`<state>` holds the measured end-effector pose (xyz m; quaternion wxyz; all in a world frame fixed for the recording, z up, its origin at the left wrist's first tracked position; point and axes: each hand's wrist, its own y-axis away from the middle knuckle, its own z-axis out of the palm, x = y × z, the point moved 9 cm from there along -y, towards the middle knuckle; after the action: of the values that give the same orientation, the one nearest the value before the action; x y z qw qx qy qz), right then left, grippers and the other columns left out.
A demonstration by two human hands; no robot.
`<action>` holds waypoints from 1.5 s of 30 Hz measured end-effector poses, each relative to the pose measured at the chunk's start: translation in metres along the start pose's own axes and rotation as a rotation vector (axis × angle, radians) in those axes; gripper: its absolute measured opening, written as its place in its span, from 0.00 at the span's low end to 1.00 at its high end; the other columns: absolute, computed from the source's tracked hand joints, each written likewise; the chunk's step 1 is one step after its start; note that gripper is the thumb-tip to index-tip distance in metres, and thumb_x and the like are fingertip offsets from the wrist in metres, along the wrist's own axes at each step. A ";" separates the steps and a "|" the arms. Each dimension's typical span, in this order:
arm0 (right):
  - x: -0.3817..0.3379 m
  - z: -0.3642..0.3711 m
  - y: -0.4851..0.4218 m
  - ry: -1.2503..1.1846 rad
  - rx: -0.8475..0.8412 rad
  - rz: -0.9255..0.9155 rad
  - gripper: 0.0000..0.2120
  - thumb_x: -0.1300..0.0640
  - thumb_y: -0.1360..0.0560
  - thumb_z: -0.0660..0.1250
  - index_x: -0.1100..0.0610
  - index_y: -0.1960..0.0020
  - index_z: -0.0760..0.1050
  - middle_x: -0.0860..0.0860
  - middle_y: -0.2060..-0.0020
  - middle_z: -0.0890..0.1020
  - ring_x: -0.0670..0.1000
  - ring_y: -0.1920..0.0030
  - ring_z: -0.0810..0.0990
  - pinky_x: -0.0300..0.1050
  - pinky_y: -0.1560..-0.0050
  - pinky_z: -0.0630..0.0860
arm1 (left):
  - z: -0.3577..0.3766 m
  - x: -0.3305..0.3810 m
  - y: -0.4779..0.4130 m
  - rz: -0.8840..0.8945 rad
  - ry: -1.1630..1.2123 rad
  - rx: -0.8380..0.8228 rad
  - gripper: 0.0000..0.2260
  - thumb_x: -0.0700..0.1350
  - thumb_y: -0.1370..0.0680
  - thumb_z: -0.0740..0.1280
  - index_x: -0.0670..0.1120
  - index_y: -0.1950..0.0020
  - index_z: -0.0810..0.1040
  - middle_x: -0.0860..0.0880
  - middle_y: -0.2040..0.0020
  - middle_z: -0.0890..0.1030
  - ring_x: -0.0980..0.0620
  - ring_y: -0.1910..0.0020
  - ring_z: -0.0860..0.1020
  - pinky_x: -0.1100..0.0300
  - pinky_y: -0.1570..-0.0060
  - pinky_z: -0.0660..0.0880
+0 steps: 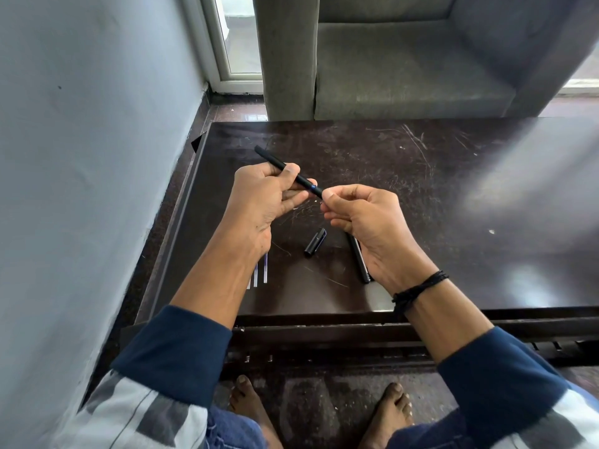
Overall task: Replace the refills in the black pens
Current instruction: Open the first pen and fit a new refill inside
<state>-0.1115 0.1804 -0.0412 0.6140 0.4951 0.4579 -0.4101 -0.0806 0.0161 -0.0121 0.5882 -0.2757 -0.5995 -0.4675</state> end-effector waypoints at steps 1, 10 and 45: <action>-0.001 0.000 0.000 0.002 0.000 -0.013 0.02 0.61 0.25 0.75 0.59 0.54 0.83 0.53 0.61 0.85 0.47 0.60 0.82 0.39 0.57 0.78 | 0.000 0.000 0.000 -0.001 0.001 0.001 0.08 0.37 0.19 0.66 0.33 0.45 0.79 0.37 0.53 0.85 0.48 0.58 0.87 0.63 0.61 0.82; 0.003 -0.002 0.000 -0.018 0.021 0.037 0.07 0.56 0.22 0.73 0.59 0.56 0.82 0.54 0.64 0.86 0.47 0.64 0.82 0.37 0.61 0.79 | 0.000 0.000 -0.001 0.004 0.012 -0.002 0.07 0.37 0.19 0.66 0.34 0.45 0.79 0.37 0.53 0.85 0.48 0.57 0.87 0.62 0.59 0.82; 0.002 0.004 0.004 0.015 -0.015 0.040 0.09 0.50 0.22 0.73 0.57 0.51 0.82 0.53 0.60 0.85 0.48 0.62 0.81 0.40 0.58 0.79 | 0.000 0.002 -0.001 0.015 -0.001 -0.004 0.06 0.38 0.19 0.66 0.36 0.46 0.80 0.41 0.57 0.86 0.50 0.59 0.87 0.63 0.60 0.82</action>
<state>-0.1068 0.1767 -0.0424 0.6222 0.5026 0.4558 -0.3906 -0.0815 0.0154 -0.0106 0.5910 -0.2814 -0.5967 -0.4642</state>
